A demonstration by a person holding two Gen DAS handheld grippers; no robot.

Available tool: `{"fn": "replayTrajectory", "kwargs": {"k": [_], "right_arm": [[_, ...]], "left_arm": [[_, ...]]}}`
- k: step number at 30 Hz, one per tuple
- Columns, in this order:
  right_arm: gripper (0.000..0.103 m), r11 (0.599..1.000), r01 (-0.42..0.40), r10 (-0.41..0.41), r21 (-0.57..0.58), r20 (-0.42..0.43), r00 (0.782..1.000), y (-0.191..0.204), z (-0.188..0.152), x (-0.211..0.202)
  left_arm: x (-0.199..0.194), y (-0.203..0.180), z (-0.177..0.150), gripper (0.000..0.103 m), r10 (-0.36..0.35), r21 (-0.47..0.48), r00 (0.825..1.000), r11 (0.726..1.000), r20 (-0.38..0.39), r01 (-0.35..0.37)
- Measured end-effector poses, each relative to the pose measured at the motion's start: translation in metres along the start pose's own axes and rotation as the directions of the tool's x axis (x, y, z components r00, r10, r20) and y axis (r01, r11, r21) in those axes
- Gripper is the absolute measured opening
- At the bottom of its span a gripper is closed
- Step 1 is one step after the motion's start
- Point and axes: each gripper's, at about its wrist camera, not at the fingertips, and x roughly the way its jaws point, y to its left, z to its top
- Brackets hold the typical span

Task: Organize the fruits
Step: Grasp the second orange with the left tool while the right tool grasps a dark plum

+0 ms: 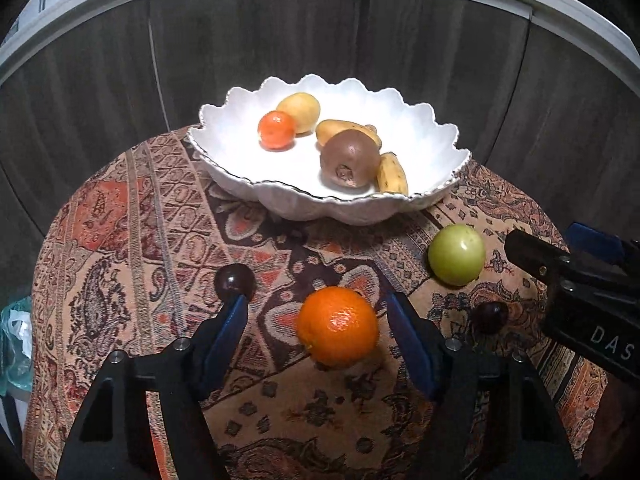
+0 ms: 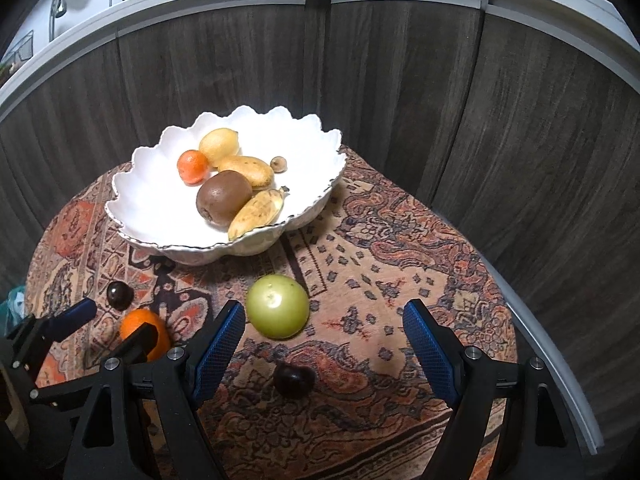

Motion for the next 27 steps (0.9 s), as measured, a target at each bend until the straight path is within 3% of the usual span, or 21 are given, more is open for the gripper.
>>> {"fn": "replayTrajectory", "kwargs": {"k": [15,20,22,27], "right_arm": [[0.082,1.000,-0.004,0.004,0.007,-0.061,0.998,-0.007,-0.022,0.011],[0.081,0.999,-0.037,0.036,-0.002,-0.083,0.996,0.000,-0.025,0.020],[0.078,0.999,-0.051,0.051,-0.004,-0.093,0.994,0.002,-0.027,0.023],[0.059,0.997,-0.081,0.081,0.006,-0.133,0.988,0.003,-0.030,0.034]], "left_arm": [[0.021,-0.008,-0.008,0.047,-0.024,0.004,0.998,1.000,-0.062,0.025],[0.024,-0.006,-0.009,0.045,-0.029,-0.011,0.997,1.000,-0.072,0.028],[0.024,-0.006,-0.010,0.045,-0.028,-0.009,0.997,1.000,-0.071,0.028],[0.022,-0.004,-0.010,0.045,-0.036,-0.019,0.997,0.999,-0.067,0.035]]}}
